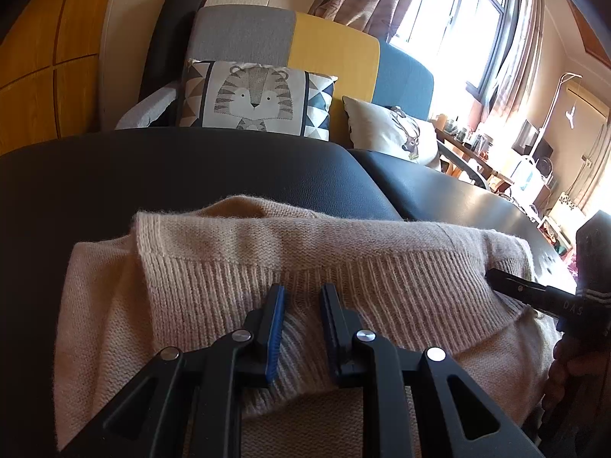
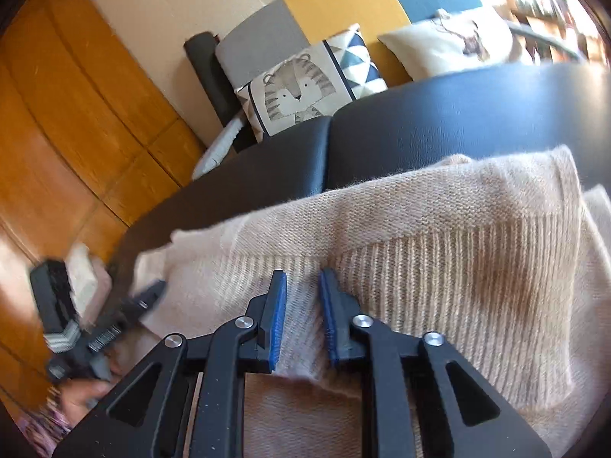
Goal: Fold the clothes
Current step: 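Grasp the sweater fold edge with the right gripper and lift it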
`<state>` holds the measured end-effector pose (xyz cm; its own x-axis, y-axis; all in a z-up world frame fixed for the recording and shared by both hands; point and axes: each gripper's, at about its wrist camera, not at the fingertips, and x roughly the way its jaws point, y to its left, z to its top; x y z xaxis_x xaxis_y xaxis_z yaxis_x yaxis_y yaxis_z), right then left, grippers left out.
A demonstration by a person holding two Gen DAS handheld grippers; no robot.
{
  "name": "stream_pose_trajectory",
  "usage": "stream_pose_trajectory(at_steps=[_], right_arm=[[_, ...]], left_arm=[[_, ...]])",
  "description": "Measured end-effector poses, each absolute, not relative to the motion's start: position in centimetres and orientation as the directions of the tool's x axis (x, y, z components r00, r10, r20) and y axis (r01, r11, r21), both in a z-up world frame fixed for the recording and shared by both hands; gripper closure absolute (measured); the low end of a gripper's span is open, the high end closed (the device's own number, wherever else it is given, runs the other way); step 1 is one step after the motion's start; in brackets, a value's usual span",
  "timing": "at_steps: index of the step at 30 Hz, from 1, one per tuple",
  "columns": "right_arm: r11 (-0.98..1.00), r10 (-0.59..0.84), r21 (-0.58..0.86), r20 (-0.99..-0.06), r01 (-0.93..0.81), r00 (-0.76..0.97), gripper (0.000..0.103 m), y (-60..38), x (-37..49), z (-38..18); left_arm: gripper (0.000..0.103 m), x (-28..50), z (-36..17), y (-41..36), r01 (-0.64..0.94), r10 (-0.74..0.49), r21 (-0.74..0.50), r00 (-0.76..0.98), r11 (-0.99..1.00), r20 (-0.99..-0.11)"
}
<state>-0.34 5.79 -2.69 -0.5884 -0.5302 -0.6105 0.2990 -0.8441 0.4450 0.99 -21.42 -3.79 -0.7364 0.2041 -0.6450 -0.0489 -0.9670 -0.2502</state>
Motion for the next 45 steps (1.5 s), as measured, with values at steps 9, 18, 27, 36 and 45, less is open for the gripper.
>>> stream_pose_trajectory(at_steps=[9,18,27,36,45], right_arm=[[-0.816,-0.568,0.494,-0.588,0.3,-0.576,0.085,6.4,-0.6,-2.5],[-0.778,-0.531,0.612,-0.517,0.143,-0.672,0.04,15.3,2.8,0.9],[-0.728,-0.474,0.68,-0.589,-0.085,-0.655,0.04,26.6,3.1,-1.8],[-0.723,-0.568,0.691,-0.581,0.016,-0.583,0.04,26.4,0.4,-2.6],[-0.655,-0.675,0.753,-0.547,0.061,-0.496,0.035,24.3,-3.0,-3.0]], left_arm=[[0.083,1.0,-3.8,-21.5,-0.049,0.203,-0.249,-0.737,-0.967,-0.644],[0.083,0.8,-3.8,-21.7,-0.049,0.204,-0.25,-0.737,-0.967,-0.644],[0.083,1.0,-3.7,-21.4,-0.048,0.198,-0.242,-0.736,-0.969,-0.647],[0.083,1.0,-3.6,-21.3,-0.047,0.189,-0.231,-0.737,-0.972,-0.649],[0.083,1.0,-3.5,-21.3,-0.046,0.191,-0.233,-0.737,-0.971,-0.649]])
